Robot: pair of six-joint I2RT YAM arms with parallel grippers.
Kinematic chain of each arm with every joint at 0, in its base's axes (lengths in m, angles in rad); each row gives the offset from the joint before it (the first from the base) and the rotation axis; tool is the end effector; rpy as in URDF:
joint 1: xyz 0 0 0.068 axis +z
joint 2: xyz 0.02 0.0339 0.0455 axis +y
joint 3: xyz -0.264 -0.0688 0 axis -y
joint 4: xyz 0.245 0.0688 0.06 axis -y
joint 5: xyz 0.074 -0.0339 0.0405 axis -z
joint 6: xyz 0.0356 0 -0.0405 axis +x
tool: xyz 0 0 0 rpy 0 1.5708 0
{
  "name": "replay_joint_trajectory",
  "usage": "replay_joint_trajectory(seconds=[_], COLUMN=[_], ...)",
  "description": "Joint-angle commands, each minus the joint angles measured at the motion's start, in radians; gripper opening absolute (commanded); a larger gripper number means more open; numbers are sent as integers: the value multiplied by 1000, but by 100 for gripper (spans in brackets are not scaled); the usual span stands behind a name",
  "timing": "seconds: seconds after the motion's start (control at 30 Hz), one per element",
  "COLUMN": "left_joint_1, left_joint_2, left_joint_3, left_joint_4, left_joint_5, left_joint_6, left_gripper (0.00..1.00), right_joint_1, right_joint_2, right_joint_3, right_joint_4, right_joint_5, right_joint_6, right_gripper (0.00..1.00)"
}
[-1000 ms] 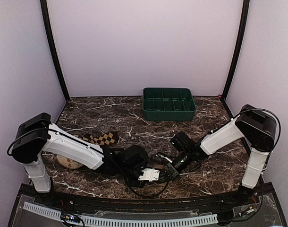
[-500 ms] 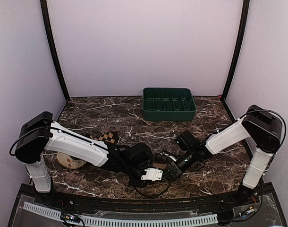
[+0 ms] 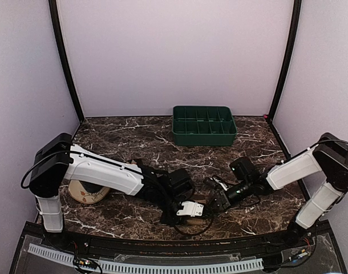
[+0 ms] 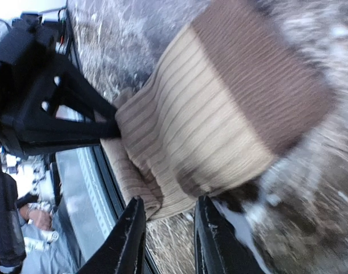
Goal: Roll the socks
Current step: Roll the sock at the center of the board.
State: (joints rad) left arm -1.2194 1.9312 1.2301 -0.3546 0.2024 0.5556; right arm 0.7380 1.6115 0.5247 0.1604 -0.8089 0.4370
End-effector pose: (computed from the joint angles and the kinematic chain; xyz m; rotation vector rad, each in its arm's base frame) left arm 0.1284 -0.3711 0.1536 2.1222 1.6353 -0.4870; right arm 0.1729 0.1920 0.1095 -0.7803 2.5917 1.4504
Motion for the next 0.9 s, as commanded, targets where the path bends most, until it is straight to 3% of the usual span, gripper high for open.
replay_joint_trajectory(seconds=[0.0, 0.13, 0.2, 0.43, 0.87], left_joint_1=[21, 47, 61, 106, 138], left_joint_2=[47, 74, 86, 142, 237], left_joint_3=[92, 150, 174, 252, 352], left_joint_4=[-166, -217, -242, -312, -391], left_joint_5=[108, 169, 192, 278, 417], left_joint_6=[-36, -49, -55, -74, -91], left_gripper=[0, 0, 0, 0, 0], right_joint_1=[-26, -26, -25, 19, 342], right_joint_2=[-110, -221, -283, -498, -639], right_joint_3=[-58, -125, -155, -246, -234], right_joint_4=[67, 83, 75, 27, -126], right_joint_5=[105, 153, 286, 507, 926], right_joint_6=[42, 52, 66, 92, 50], right_gripper=[27, 27, 28, 29, 29])
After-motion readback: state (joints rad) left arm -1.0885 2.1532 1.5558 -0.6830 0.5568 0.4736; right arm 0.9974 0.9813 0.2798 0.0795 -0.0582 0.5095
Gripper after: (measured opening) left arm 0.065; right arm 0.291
